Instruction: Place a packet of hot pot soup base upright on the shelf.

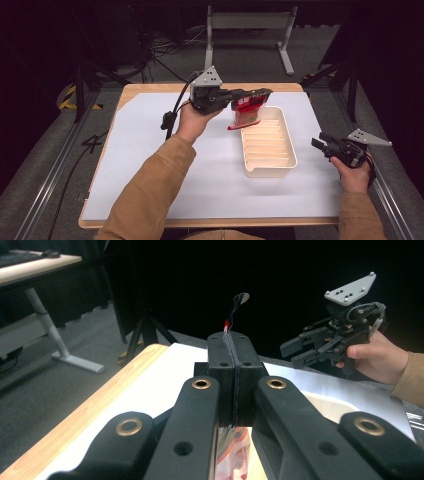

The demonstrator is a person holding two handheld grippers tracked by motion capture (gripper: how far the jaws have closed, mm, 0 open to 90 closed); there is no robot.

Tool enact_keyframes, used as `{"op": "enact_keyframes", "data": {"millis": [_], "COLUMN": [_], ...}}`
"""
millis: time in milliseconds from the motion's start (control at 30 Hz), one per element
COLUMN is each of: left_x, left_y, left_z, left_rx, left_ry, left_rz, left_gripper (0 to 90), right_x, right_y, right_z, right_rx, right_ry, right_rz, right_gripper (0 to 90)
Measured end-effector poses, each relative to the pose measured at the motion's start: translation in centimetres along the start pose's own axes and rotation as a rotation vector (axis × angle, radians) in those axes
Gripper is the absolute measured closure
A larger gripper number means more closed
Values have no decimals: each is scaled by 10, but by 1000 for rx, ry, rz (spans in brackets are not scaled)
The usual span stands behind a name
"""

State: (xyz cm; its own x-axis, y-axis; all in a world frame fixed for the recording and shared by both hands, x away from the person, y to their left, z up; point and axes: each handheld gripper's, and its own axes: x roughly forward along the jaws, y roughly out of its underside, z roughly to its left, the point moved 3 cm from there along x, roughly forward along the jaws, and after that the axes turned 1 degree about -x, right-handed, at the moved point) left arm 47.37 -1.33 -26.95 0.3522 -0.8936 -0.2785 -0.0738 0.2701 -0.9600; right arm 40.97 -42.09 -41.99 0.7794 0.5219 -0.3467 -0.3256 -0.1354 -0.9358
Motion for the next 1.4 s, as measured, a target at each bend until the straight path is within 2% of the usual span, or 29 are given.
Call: {"op": "enact_keyframes", "data": {"millis": [333,500,833,1000,1400], "left_x": [18,23,38,45,59], "left_y": [-5,-7,-4,-3,4], "left_z": [-12,-16,-23,-27,-30], "left_rx": [51,55,142,155,165], "left_ry": [50,76,138,171,184], "left_rz": [-47,-60,-73,-64,-19], "left_gripper": [900,900,899,899,899], "right_x": [-4,-5,-6,-6,-8], "right_y": [3,4,7,8,9], "right_z": [-1,0,-1,0,-2], "right_rx": [4,5,8,6,7], "right_ry": [5,5,7,3,6], "right_rz": [0,1,6,12,11], "right_gripper": [509,507,504,501,497]}}
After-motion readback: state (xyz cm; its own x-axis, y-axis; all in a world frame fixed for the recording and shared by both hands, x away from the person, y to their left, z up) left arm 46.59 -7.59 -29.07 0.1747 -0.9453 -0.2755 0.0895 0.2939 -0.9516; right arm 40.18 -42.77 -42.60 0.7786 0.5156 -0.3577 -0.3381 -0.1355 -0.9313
